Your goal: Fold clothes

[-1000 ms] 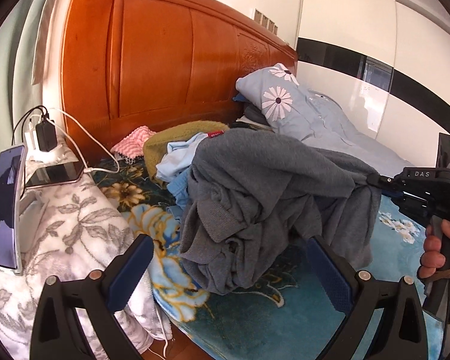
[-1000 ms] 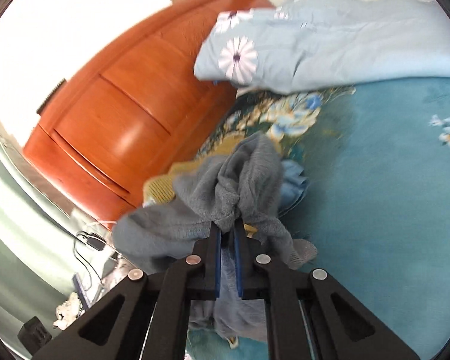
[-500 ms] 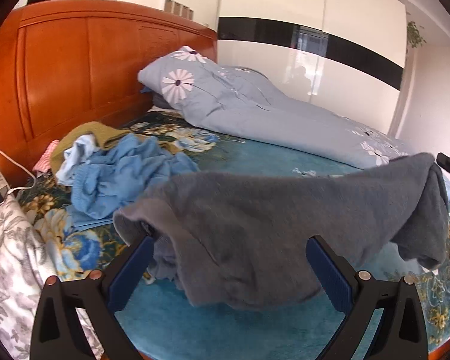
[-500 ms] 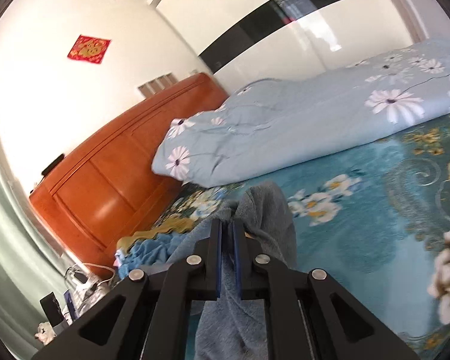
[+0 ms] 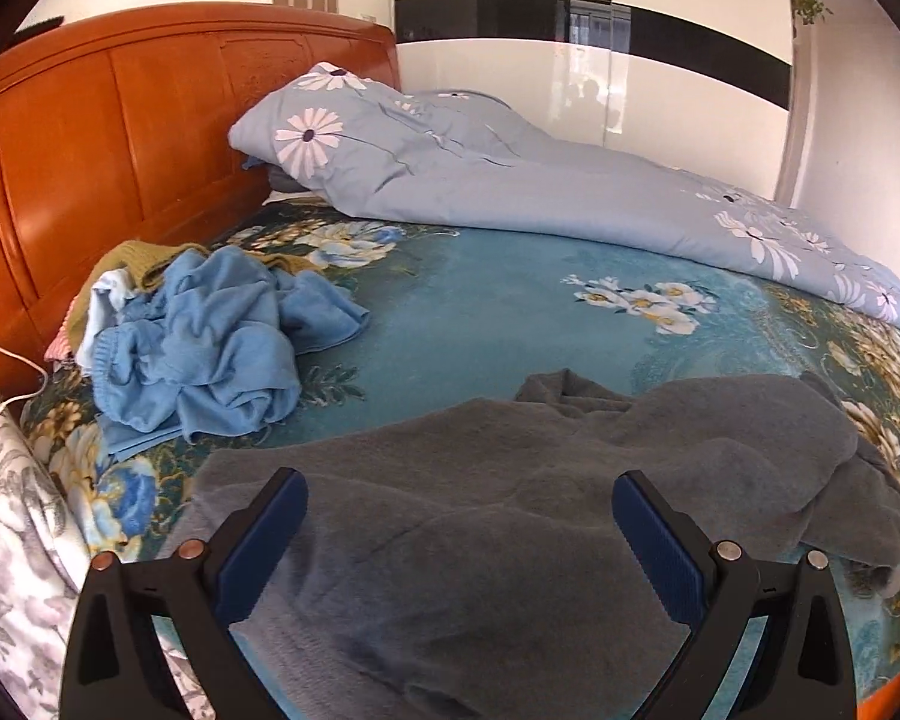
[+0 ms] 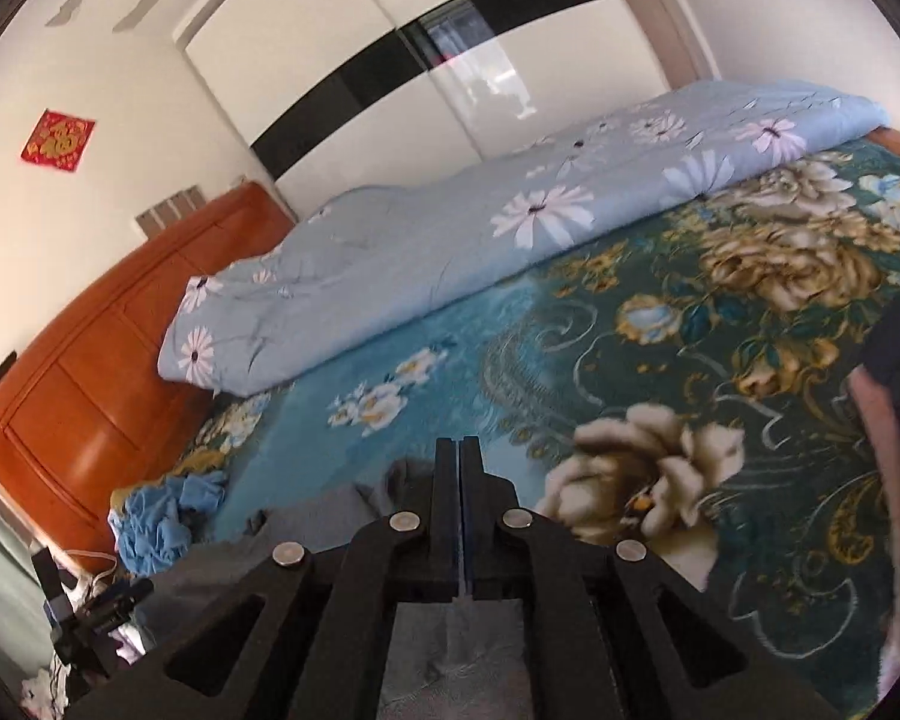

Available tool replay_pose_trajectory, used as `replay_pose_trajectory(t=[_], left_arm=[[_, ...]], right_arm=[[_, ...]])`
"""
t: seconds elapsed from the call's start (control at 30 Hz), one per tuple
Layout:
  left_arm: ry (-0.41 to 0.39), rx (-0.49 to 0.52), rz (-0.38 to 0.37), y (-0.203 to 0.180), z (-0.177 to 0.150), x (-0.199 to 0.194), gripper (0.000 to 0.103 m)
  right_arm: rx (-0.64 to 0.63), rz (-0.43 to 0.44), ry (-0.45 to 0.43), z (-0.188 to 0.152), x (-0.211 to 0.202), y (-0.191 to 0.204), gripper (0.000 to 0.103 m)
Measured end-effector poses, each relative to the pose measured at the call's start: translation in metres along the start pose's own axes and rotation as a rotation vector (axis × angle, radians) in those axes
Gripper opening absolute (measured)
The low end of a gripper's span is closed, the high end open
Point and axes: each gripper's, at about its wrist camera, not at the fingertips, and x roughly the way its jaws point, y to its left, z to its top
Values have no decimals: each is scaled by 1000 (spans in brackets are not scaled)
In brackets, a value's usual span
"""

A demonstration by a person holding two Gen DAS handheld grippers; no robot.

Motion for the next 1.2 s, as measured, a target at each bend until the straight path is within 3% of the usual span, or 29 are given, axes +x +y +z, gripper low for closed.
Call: replay_pose_trajectory(t=[0.13, 0.17, 0.27, 0.33, 0.47, 0.6, 1.0, 1.2], left_arm=[[-5, -63, 122, 47, -7, -6, 103], [-9, -82, 152, 59, -9, -9, 103], [-3, -136, 208, 92, -14, -10, 103], [34, -176, 178, 113, -14, 0, 103], [116, -273, -1, 130, -16, 25, 103], [181, -345, -97, 122, -30, 40, 103], [203, -321, -202, 99, -82, 0, 103], [155, -269, -219, 91, -96, -23, 103]], right_arm=[[-92, 20, 112, -18, 60, 34, 4], [-95, 28, 125, -22, 70, 39, 10], [-50, 74, 166, -32, 96, 44, 46], [-28, 49, 168, -33, 103, 41, 48], [-5, 33, 197, -36, 112, 42, 48], [2, 37, 232, -42, 117, 48, 48], [30, 54, 250, -65, 99, 49, 48], [36, 49, 212, -69, 75, 46, 48]])
